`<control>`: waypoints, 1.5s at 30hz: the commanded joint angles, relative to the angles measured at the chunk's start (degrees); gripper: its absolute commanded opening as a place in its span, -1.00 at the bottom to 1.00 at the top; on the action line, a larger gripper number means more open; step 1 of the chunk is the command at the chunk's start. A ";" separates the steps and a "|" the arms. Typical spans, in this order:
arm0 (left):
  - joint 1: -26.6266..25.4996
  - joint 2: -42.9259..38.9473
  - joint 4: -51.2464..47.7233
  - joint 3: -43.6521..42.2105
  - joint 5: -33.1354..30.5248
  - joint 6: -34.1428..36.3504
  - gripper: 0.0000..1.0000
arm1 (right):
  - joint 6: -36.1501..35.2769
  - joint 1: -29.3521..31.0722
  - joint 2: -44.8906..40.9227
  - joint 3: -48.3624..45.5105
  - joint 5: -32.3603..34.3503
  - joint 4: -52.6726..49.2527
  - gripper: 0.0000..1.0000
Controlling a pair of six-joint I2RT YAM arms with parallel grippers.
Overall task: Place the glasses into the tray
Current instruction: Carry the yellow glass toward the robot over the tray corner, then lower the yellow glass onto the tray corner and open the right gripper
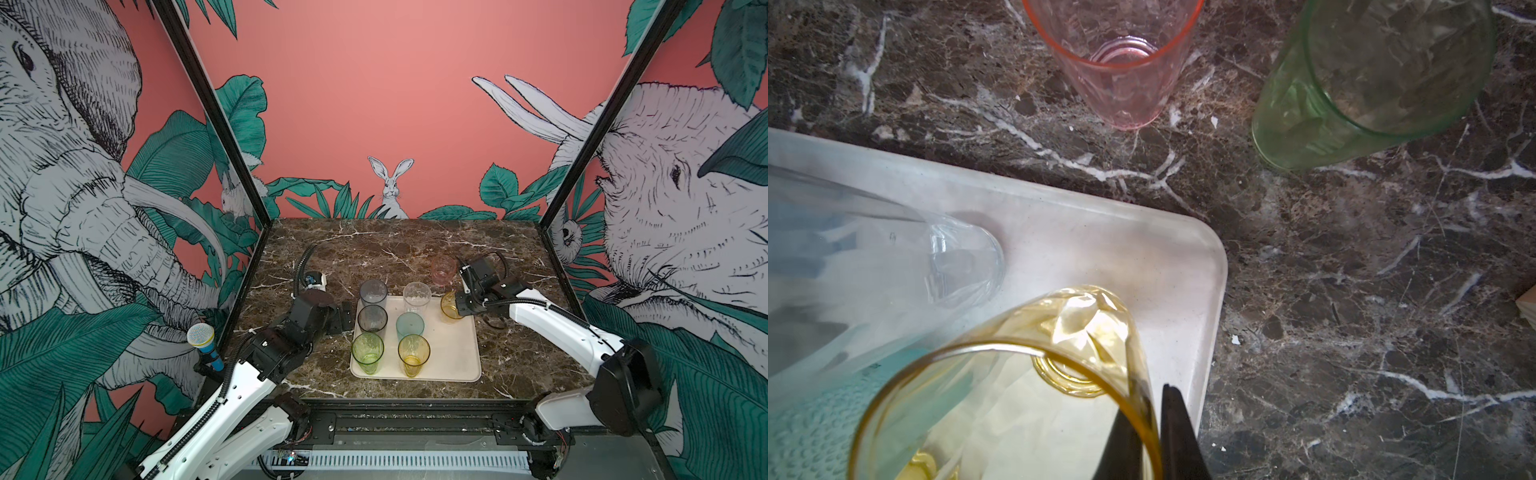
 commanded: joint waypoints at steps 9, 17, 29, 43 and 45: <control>0.39 0.63 0.99 -0.90 -0.04 -0.97 0.99 | 0.27 0.27 3.27 -0.06 2.05 3.36 -1.00; 0.35 0.66 0.98 -0.88 -0.22 -0.97 0.99 | -0.01 -0.25 5.68 0.18 2.55 3.68 -1.00; 0.39 0.23 0.52 -0.92 -0.59 -0.88 0.99 | -0.28 -1.62 7.94 1.17 2.53 3.93 -1.00; 0.40 0.94 0.92 -0.54 -0.22 -0.71 0.99 | -0.98 -1.93 8.33 1.32 3.32 3.43 -0.80; 0.39 1.06 0.98 -0.39 -0.13 -0.62 0.99 | -0.98 -1.93 8.24 1.58 3.68 3.08 -0.67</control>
